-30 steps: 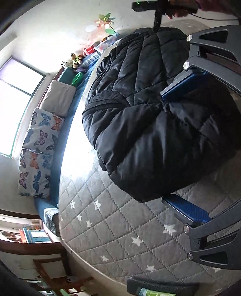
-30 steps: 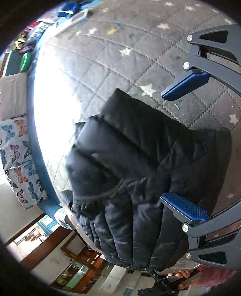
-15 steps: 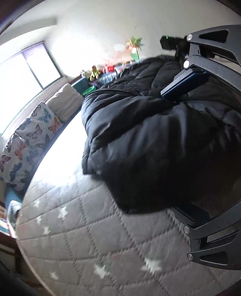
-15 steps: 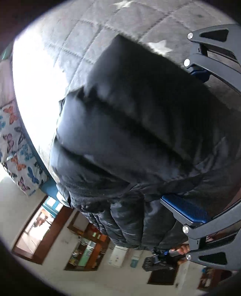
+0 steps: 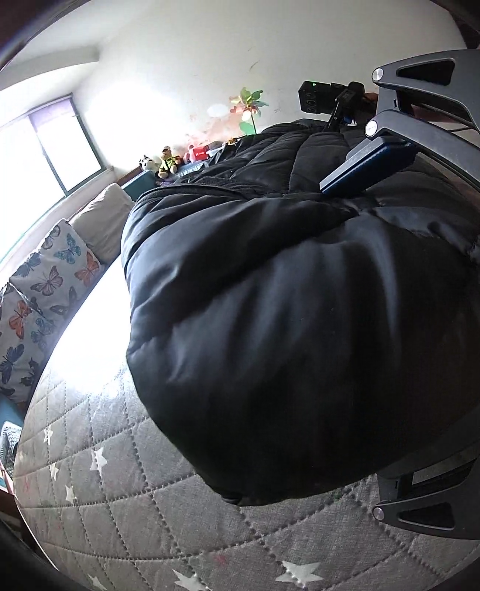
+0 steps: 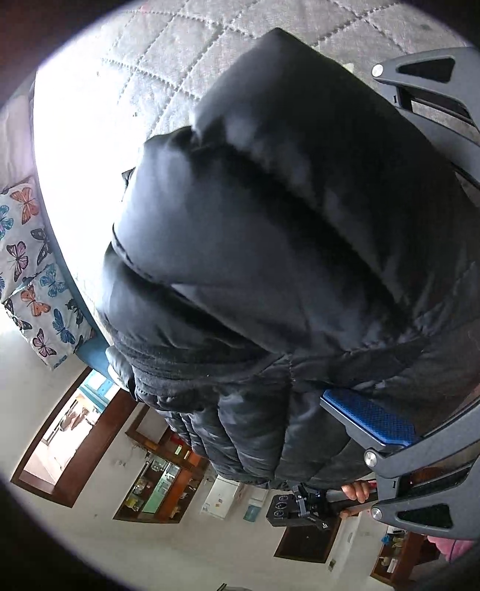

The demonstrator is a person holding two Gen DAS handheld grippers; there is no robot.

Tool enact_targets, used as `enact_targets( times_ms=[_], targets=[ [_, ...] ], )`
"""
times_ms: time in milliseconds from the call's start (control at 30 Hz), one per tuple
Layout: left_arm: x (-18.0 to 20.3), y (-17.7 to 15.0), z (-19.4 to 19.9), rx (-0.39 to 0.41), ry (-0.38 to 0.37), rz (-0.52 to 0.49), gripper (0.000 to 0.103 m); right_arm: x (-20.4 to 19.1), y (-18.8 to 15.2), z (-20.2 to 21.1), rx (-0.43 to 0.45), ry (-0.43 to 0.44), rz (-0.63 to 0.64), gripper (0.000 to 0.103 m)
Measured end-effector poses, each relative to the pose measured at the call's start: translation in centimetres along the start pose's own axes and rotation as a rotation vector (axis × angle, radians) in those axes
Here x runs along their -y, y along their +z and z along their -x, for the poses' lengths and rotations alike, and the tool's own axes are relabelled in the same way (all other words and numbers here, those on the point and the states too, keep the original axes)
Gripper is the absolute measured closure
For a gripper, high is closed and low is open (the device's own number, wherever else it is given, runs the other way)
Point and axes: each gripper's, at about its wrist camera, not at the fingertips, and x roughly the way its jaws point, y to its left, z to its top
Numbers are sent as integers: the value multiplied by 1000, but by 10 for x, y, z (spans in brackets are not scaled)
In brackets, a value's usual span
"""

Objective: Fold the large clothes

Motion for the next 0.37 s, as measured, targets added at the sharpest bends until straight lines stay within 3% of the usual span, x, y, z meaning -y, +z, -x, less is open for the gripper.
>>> enact_targets(
  times_ms=[300,367],
  targets=[
    [9,8,-10,-10,11,6,0,-7,1,-4,24,-28,-6,0],
    [18,5,-8,10,36,-17,9,-10,0,-2,29,-36,-3,0]
  ],
)
